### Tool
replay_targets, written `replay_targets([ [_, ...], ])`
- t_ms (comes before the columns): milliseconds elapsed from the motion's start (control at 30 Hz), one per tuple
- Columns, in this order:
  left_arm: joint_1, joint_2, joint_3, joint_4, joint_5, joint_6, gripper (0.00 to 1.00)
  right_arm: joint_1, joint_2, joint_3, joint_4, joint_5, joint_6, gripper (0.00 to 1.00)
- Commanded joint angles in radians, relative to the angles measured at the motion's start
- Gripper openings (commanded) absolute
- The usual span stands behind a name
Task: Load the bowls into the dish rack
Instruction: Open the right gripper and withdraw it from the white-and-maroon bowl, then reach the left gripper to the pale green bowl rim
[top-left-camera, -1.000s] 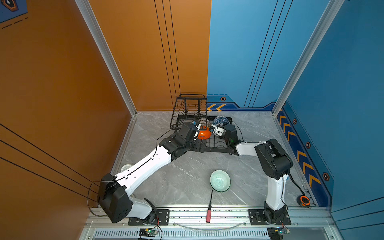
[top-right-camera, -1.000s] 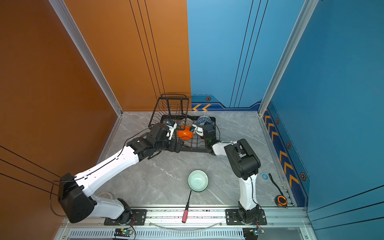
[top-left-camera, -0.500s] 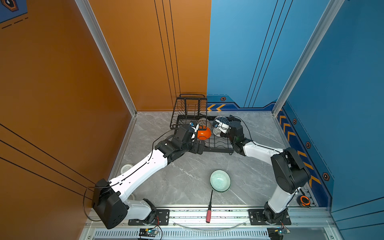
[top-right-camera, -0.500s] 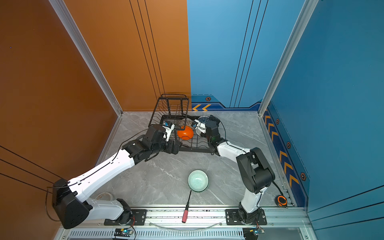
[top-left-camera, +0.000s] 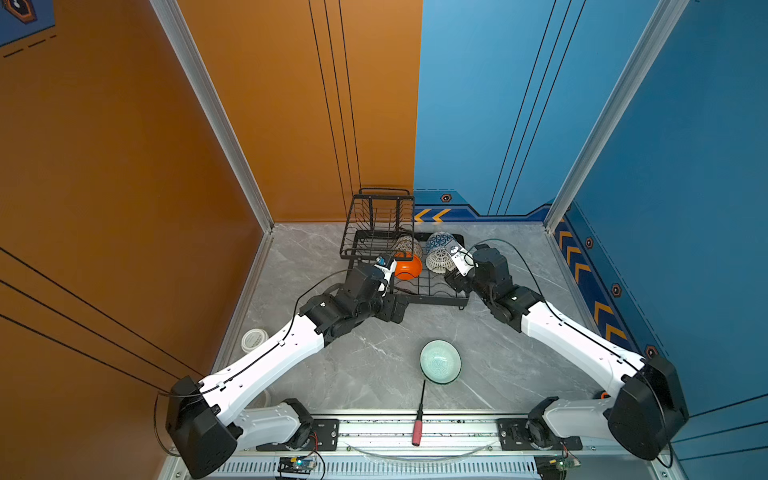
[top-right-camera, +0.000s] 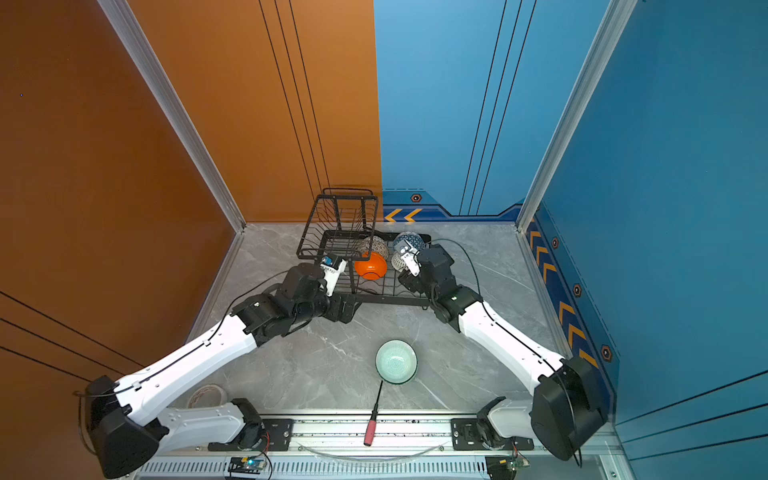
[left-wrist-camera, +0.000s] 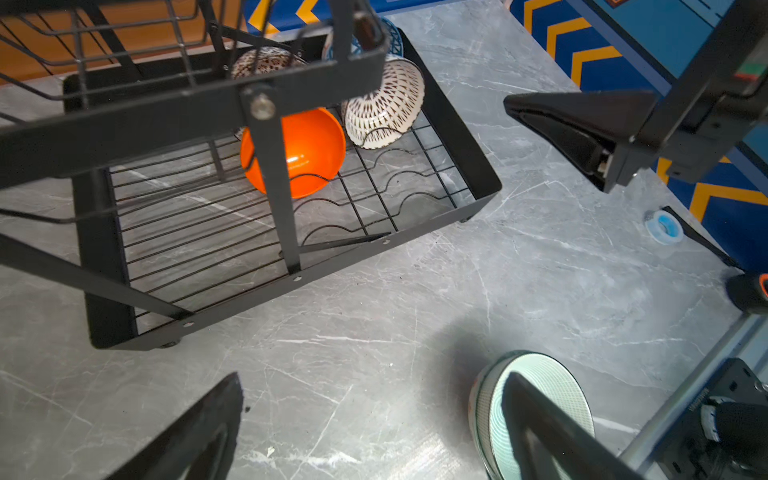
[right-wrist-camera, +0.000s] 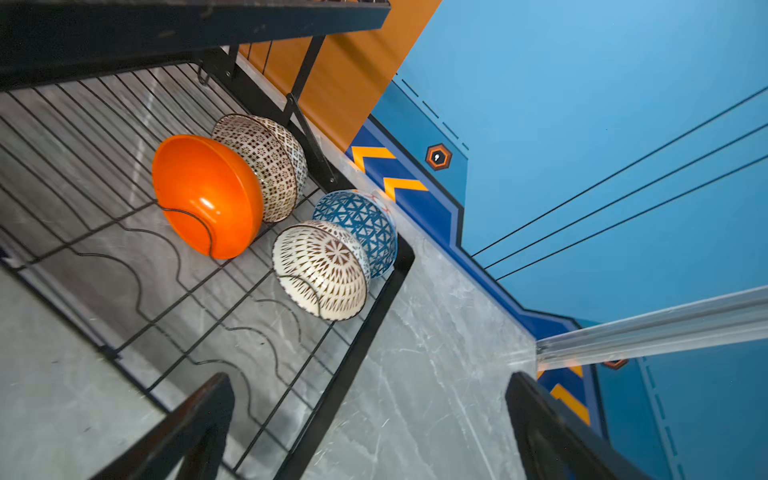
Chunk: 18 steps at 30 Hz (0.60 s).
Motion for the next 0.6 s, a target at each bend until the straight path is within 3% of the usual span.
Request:
replay_targets([
  [0, -0.033, -0.014, -0.028, -0.017, 0.021, -0.025, 0.98, 0.002, -0.067, 0.037, -0.231, -0.1, 0.258, 1.0],
  [233, -0.076, 0.024, -0.072, -0.015, 0.058, -0.056, 0.98, -0.01, -0.145, 0.063, -0.363, -0.351, 0.429, 1.0],
  [567, -0.151, 0.107, -0.064, -0.012, 0.127, -0.051, 0.99, -0.03, -0.111, 0.08, -0.424, -0.321, 0.453, 1.0],
])
